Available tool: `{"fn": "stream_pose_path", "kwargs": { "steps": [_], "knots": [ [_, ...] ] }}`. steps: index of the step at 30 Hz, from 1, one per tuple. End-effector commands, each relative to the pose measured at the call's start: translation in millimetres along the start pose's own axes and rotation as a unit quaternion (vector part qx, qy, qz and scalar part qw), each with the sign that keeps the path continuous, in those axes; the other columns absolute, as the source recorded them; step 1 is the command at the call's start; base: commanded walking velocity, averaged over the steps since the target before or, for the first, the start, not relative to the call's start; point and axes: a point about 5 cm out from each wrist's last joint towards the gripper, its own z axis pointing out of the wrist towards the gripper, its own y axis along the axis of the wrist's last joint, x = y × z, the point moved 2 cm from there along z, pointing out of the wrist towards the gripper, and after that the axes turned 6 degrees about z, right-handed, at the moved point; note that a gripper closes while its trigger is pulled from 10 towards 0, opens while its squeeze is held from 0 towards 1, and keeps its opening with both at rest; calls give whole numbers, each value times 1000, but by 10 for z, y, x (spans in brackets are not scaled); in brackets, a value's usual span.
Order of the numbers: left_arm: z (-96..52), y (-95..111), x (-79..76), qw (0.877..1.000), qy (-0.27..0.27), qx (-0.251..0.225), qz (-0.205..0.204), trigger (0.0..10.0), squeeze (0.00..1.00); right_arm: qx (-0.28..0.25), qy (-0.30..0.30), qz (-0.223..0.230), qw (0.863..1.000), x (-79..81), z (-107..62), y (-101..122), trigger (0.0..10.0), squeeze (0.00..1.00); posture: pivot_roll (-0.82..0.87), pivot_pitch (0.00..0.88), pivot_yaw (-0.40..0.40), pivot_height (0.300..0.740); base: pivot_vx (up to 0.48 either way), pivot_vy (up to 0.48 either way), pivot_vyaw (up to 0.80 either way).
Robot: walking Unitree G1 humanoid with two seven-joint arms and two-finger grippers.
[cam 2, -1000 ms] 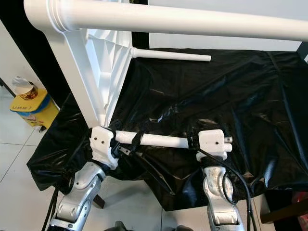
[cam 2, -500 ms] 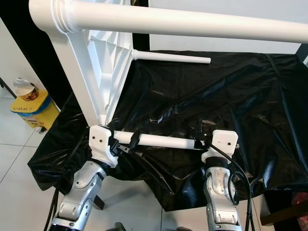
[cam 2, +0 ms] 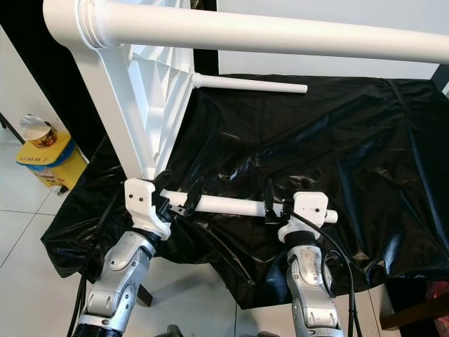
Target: Building children table
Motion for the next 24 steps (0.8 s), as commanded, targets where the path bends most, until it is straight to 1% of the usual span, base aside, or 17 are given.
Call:
{"fn": "stream_pose_path", "kwargs": {
  "steps": [1,7,24],
  "knots": [
    [-16,-41,24,1000,17,13,-6,10000,0,16,-2,0,1000,-25,-29,-55,10000,0,0,13,-5,740,0,0,0],
    [-14,-52,23,1000,14,18,-11,10000,0,18,-1,-1,1000,-25,-38,-60,10000,0,0,15,-3,740,0,0,0],
    [-23,-50,6,1000,6,22,-4,10000,0,22,0,-3,1000,-13,-62,-77,10000,0,0,19,1,740,0,0,0]
  ]
}}
